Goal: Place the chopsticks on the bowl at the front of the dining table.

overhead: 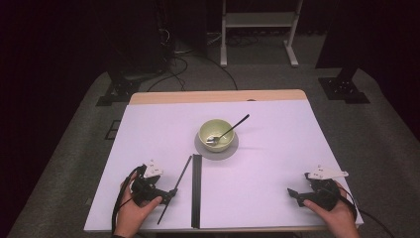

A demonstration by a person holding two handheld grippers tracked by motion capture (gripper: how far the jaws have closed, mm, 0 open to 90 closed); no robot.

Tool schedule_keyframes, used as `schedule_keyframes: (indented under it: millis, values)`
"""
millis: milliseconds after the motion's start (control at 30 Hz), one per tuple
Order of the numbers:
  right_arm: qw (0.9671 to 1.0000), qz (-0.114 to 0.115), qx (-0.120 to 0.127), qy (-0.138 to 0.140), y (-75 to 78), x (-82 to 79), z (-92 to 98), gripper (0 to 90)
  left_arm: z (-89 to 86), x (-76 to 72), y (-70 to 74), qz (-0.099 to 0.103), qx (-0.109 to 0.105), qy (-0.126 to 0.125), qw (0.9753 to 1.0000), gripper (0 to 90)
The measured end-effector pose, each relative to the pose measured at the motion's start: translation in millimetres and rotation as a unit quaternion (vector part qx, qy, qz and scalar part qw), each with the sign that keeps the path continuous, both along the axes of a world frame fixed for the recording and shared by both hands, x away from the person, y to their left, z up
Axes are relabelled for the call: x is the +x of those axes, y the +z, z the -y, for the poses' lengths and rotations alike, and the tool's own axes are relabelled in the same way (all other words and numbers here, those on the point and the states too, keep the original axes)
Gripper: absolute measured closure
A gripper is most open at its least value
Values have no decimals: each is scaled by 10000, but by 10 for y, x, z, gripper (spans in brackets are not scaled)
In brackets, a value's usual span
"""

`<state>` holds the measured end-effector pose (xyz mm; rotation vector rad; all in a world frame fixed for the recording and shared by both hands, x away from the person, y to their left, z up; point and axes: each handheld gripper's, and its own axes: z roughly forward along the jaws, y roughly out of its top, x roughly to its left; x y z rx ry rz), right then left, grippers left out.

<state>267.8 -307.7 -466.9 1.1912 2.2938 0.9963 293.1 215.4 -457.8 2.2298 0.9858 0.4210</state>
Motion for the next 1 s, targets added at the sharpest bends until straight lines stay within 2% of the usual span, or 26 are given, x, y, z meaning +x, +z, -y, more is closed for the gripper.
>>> schedule_keyframes:
  millis: [700,1000]
  values:
    - [10000,0,-1,0,0,0,0,106,-233,16,9,4,35,223,9997,2]
    - [10000,1,-1,1,0,0,0,106,-241,9,34,73,-37,162,9998,2]
